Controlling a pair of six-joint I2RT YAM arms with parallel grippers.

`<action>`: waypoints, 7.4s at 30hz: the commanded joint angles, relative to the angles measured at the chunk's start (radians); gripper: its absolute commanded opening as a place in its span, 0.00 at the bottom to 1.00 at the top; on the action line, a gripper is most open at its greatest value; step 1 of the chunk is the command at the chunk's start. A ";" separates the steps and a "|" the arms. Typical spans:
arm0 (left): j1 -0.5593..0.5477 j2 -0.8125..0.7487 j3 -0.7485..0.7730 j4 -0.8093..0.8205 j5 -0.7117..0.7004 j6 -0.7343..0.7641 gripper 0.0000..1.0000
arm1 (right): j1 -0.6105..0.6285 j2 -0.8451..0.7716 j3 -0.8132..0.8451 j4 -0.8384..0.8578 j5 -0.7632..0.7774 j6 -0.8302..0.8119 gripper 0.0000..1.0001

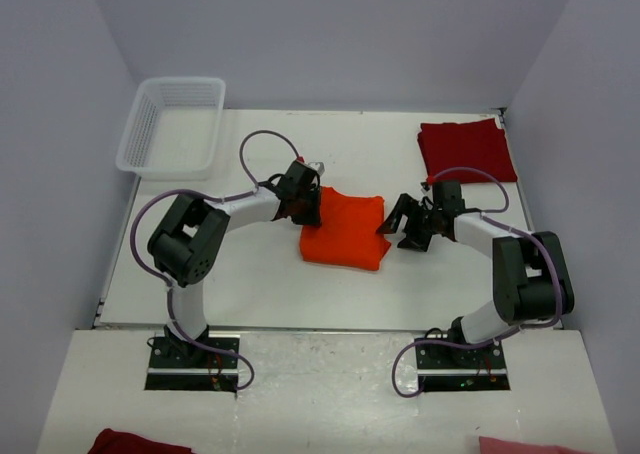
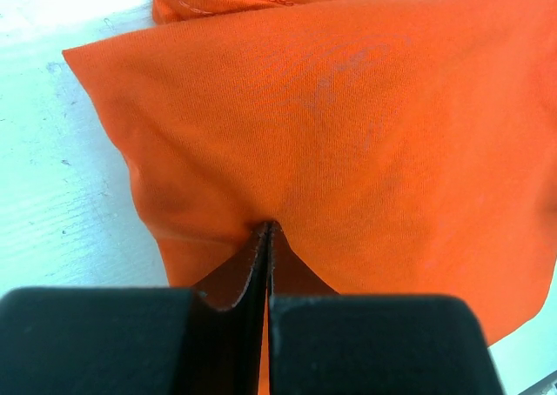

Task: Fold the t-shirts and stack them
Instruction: Smooth out wrinkles on the folded tshirt, then put the neatly folded tshirt into the corner of the board with the right arm

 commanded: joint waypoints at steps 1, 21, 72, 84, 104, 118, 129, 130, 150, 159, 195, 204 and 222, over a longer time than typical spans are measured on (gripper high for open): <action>0.015 0.042 -0.004 -0.053 -0.023 0.043 0.00 | -0.002 0.005 -0.018 0.033 -0.019 0.020 0.83; 0.012 0.010 -0.079 -0.007 0.025 0.023 0.00 | 0.023 0.045 -0.011 0.066 0.002 0.060 0.83; -0.126 -0.384 -0.197 -0.014 -0.174 0.017 0.22 | 0.247 0.235 0.629 -0.411 0.458 -0.274 0.00; -0.173 -0.627 -0.358 -0.016 -0.145 -0.043 0.25 | 0.244 0.454 0.983 -0.584 0.827 -0.433 0.00; -0.176 -0.656 -0.469 0.015 -0.053 -0.043 0.25 | 0.124 0.675 1.424 -0.639 1.183 -0.601 0.00; -0.176 -0.589 -0.446 0.025 -0.046 -0.014 0.25 | 0.058 0.768 1.618 -0.609 1.212 -0.807 0.00; -0.176 -0.552 -0.429 0.027 -0.040 -0.002 0.25 | 0.026 0.699 1.551 -0.590 1.199 -0.799 0.00; -0.175 -0.553 -0.430 0.028 -0.040 -0.003 0.25 | 0.026 0.683 1.542 -0.590 1.193 -0.792 0.00; -0.176 -0.547 -0.450 0.042 -0.032 0.001 0.26 | 0.026 0.554 1.405 -0.556 1.202 -0.749 0.00; -0.176 -0.541 -0.447 0.044 -0.029 0.004 0.26 | 0.029 0.508 1.355 -0.556 1.182 -0.724 0.00; -0.176 -0.538 -0.455 0.047 -0.018 0.010 0.27 | 0.046 0.479 1.306 -0.541 1.214 -0.723 0.00; -0.176 -0.537 -0.458 0.052 -0.013 0.010 0.27 | 0.044 0.476 1.312 -0.541 1.240 -0.726 0.00; -0.176 -0.526 -0.455 0.053 -0.006 0.010 0.27 | 0.026 0.495 1.333 -0.553 1.277 -0.707 0.00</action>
